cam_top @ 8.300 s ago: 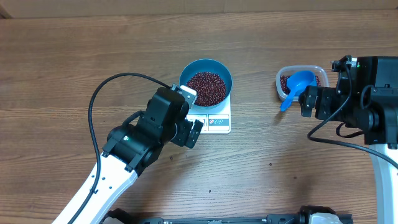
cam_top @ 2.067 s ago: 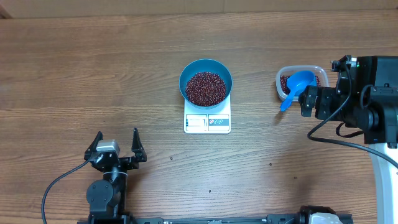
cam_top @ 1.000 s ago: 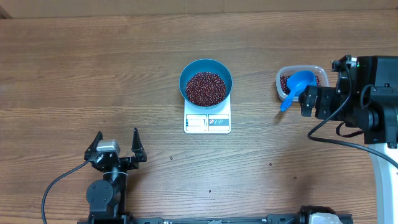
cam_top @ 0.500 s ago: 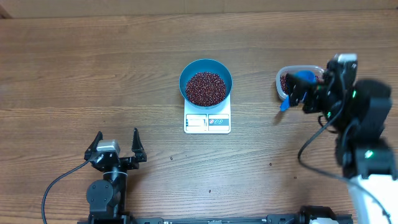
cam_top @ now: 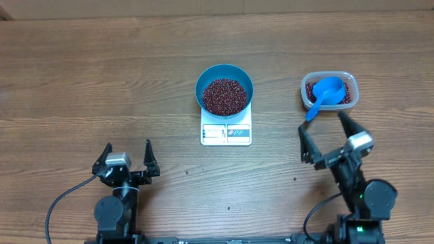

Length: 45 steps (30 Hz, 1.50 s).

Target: Scoop item into bowl and weigh 150g on scale

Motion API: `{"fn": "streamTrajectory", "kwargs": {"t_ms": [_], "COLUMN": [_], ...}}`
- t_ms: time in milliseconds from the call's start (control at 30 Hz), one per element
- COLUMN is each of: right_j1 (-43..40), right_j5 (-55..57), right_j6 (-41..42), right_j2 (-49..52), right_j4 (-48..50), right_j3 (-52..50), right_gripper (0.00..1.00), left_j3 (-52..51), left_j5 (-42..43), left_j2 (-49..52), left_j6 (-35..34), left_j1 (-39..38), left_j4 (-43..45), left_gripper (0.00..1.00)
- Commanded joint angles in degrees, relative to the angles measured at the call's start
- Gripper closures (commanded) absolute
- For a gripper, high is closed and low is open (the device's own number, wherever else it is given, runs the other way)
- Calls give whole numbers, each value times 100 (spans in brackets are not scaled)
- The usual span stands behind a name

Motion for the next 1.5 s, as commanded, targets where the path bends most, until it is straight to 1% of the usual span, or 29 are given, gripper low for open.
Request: {"fn": "streamTrajectory", "kwargs": {"t_ms": [0, 333, 700, 767, 900, 1033, 1133, 1467], "right_j1": [-24, -26, -24, -24, -17, -7, 61, 83], "right_j5": [9, 422, 1113, 1329, 1923, 1934, 1895, 1915], "right_j6": [-4, -4, -39, 59, 590, 540, 280, 299], "right_j2": [-472, -1550, -1705, -1705, -1792, -1996, -2057, -2227], "right_j4": [-210, -2608, -2706, -2717, -2782, -2791, -2791, -2776], "right_j3": [-356, -361, -358, -358, -358, -358, -358, -358], "right_gripper": [0, 0, 0, 0, 0, 0, 0, 0], "left_j3": [-22, -22, -22, -22, -22, -22, -22, -22], "left_j5": [26, 26, 26, 26, 26, 26, 26, 26], "left_j2": [-66, -66, -61, -61, -61, -61, -61, -61], "left_j6": [68, 68, 68, 68, 68, 68, 68, 68], "left_j1": [57, 57, 57, 57, 57, 57, 57, 57], "left_j4": [9, 7, 7, 7, 9, 7, 7, 9], "left_gripper": [0, 0, 1, 0, 0, 1, 1, 1]}}
